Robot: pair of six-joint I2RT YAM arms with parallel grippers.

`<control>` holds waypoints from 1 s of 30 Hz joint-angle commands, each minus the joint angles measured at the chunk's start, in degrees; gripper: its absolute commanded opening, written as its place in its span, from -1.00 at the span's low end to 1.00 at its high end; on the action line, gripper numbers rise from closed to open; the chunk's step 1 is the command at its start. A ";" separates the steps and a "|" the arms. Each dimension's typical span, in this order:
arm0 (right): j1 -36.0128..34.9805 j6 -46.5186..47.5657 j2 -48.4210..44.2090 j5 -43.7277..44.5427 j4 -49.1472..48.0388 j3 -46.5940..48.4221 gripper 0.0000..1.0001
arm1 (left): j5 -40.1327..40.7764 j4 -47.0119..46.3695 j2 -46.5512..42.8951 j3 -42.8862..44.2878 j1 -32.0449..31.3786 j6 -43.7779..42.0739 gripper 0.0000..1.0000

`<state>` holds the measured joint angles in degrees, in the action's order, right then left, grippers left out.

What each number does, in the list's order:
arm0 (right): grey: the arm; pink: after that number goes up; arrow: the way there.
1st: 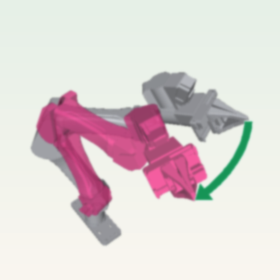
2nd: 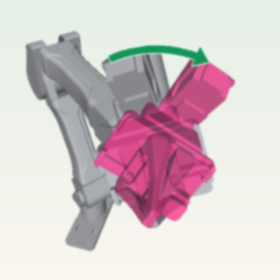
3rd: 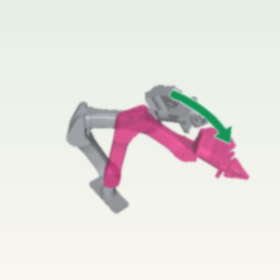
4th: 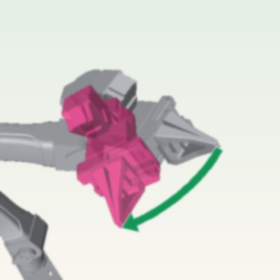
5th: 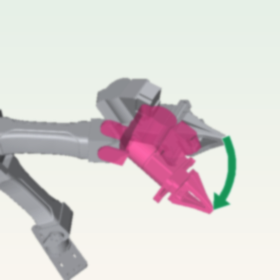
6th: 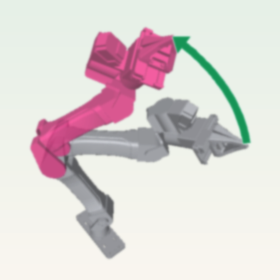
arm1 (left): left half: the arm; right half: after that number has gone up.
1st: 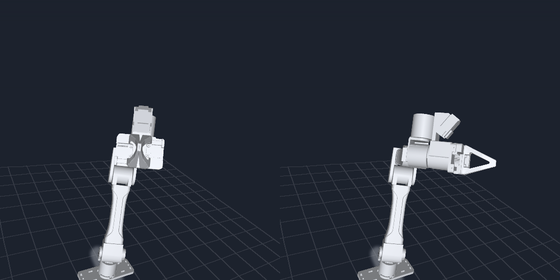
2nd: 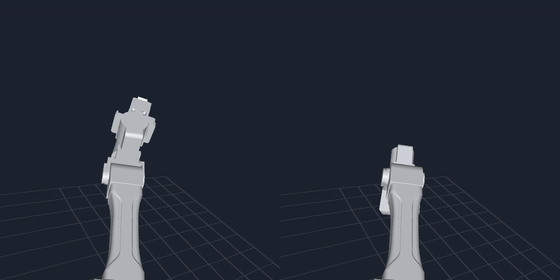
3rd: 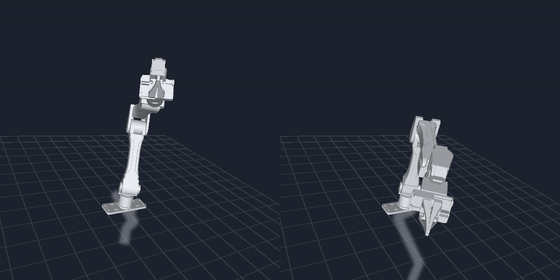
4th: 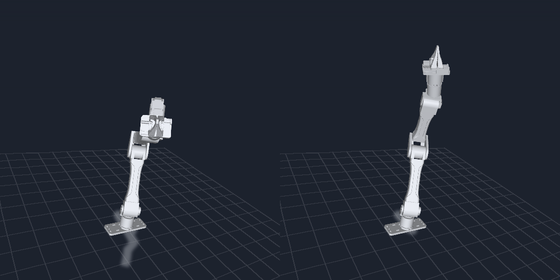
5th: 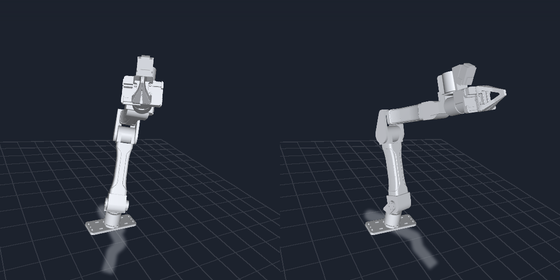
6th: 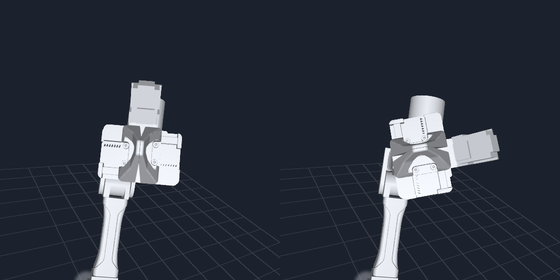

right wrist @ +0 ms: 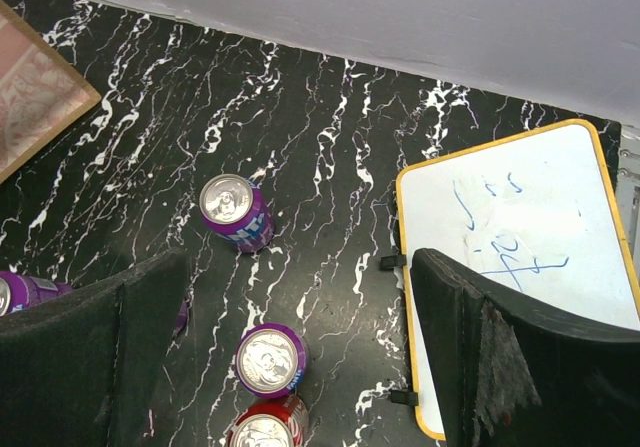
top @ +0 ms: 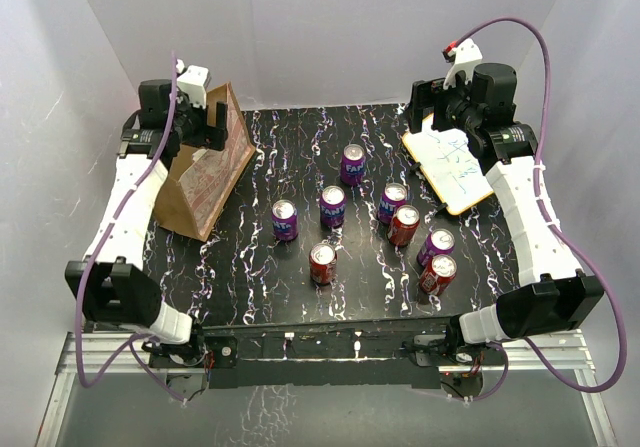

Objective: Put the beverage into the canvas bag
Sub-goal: Adjust the canvas bag at the center of the board.

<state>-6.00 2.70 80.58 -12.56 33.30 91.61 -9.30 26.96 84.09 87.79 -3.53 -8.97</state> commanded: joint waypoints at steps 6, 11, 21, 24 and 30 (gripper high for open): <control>-0.24 -1.20 -0.49 -2.80 -1.35 -0.55 0.96 | -6.29 12.30 8.27 8.40 0.28 -2.76 0.55; -0.24 -1.11 -1.73 -2.51 -2.03 -3.26 0.96 | -8.98 14.08 9.21 9.54 -0.05 -1.89 0.20; -0.22 -0.44 -2.01 -2.12 -2.45 -5.13 0.96 | -22.53 12.16 9.49 12.37 -2.53 9.08 -0.40; -0.24 -0.22 -2.00 -2.00 -2.49 -5.37 0.96 | -27.23 10.63 9.56 13.57 -2.53 11.86 -0.40; -0.24 0.32 -2.22 -1.69 -2.52 -5.95 0.96 | -26.49 9.34 9.81 16.59 -2.53 14.23 0.06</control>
<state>-6.00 1.96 80.47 -14.79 33.26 86.30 -33.23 37.67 94.65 100.86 -5.82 1.93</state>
